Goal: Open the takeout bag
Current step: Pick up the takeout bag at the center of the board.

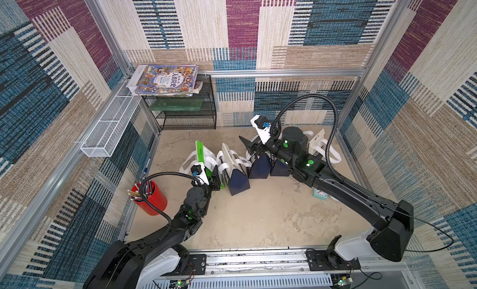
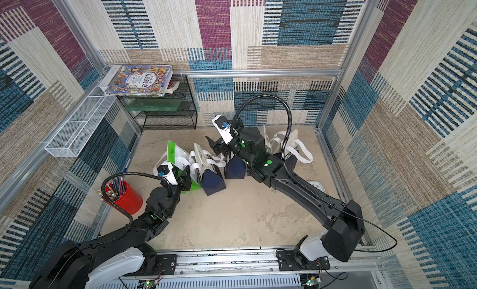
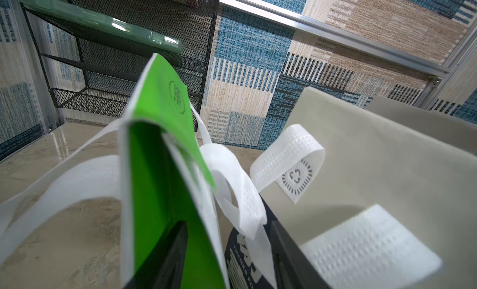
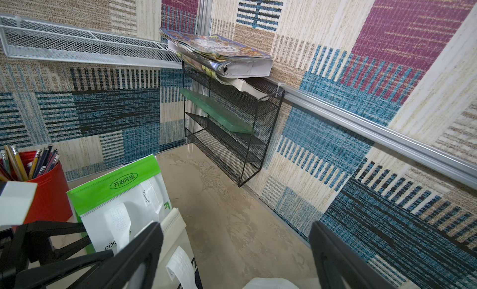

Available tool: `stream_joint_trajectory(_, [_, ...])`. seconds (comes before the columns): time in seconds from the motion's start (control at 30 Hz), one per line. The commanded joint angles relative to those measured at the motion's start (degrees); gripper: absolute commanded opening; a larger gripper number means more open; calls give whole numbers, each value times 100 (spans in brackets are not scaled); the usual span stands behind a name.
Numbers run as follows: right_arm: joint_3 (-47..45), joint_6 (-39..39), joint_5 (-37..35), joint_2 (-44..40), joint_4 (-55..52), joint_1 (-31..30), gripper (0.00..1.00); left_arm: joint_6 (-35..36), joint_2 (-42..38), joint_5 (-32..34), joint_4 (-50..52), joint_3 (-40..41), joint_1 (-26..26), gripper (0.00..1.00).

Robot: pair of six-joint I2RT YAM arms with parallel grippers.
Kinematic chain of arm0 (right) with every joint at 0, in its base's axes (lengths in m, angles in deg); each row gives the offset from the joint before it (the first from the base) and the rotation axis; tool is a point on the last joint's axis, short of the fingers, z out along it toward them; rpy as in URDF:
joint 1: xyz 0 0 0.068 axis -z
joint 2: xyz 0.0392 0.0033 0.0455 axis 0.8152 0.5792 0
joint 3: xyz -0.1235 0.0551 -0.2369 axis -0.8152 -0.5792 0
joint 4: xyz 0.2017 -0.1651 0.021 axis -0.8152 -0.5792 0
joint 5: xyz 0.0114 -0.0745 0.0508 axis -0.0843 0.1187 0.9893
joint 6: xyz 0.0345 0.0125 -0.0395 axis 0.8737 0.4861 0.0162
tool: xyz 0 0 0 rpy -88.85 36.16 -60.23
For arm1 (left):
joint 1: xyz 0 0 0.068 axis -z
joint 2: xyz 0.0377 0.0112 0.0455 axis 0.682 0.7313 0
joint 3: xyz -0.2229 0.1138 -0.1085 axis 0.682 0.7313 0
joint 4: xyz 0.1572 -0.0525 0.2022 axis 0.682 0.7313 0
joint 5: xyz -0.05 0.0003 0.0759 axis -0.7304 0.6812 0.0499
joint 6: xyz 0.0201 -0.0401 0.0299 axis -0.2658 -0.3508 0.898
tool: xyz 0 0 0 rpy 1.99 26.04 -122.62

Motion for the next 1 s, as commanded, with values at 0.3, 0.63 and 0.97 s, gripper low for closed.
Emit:
stream_joint_trajectory(0.3, [75,-295,-215,40,-26,-30,90,325,441,99,-484,-282,-19,21])
stream_joint_trajectory(0.63, [-124,-1712,70,297,287,-543,94,416,1028,-113,-1610,77,-34,9])
stream_joint_trajectory(0.97, [-56,-1785,-489,517,699,-961,91,94,1366,-545,-2137,334,-304,26])
